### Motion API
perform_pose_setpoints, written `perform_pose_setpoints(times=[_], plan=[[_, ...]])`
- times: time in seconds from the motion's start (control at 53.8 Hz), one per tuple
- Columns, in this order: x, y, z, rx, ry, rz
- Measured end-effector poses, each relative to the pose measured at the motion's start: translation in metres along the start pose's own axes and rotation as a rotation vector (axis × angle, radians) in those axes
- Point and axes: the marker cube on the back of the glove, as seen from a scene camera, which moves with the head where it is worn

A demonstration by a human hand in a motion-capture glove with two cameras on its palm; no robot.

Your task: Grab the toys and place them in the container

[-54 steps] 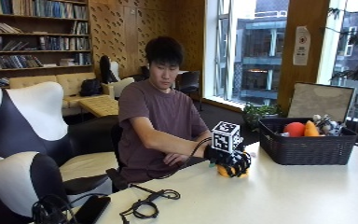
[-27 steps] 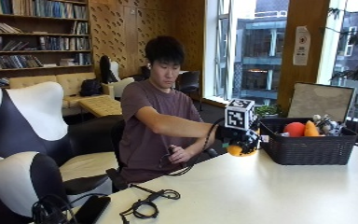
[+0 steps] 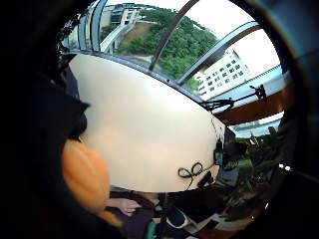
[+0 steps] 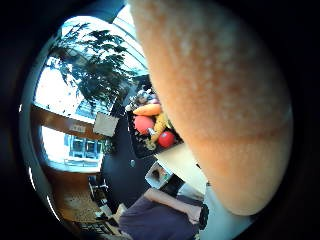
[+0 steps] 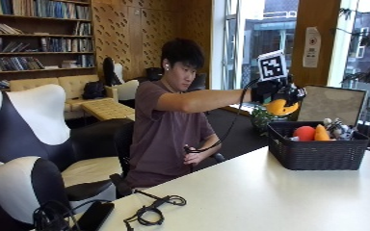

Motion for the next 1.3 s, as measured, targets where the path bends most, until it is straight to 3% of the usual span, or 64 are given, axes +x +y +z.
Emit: perform_pose_setpoints(times=[0.037,0.149,0.242,0.427,0.613,0.743,0.799,1.301], plan=[[-0.012,-0.011,-0.002,0.017,-0.005,-0.036],[-0.082,-0.044,-0.016,0.028,-0.339,-0.147],[-0.115,-0.063,-0.013,0.013,-0.379,-0.290],[-0.186,-0.101,0.005,-0.023,-0.365,-0.430],[-0.231,-0.121,0.031,-0.095,-0.332,-0.460],[-0.244,-0.119,0.057,-0.348,-0.219,-0.462],[-0.247,-0.118,0.061,-0.385,-0.236,-0.460],[-0.257,-0.111,0.049,-0.277,-0.360,-0.430]])
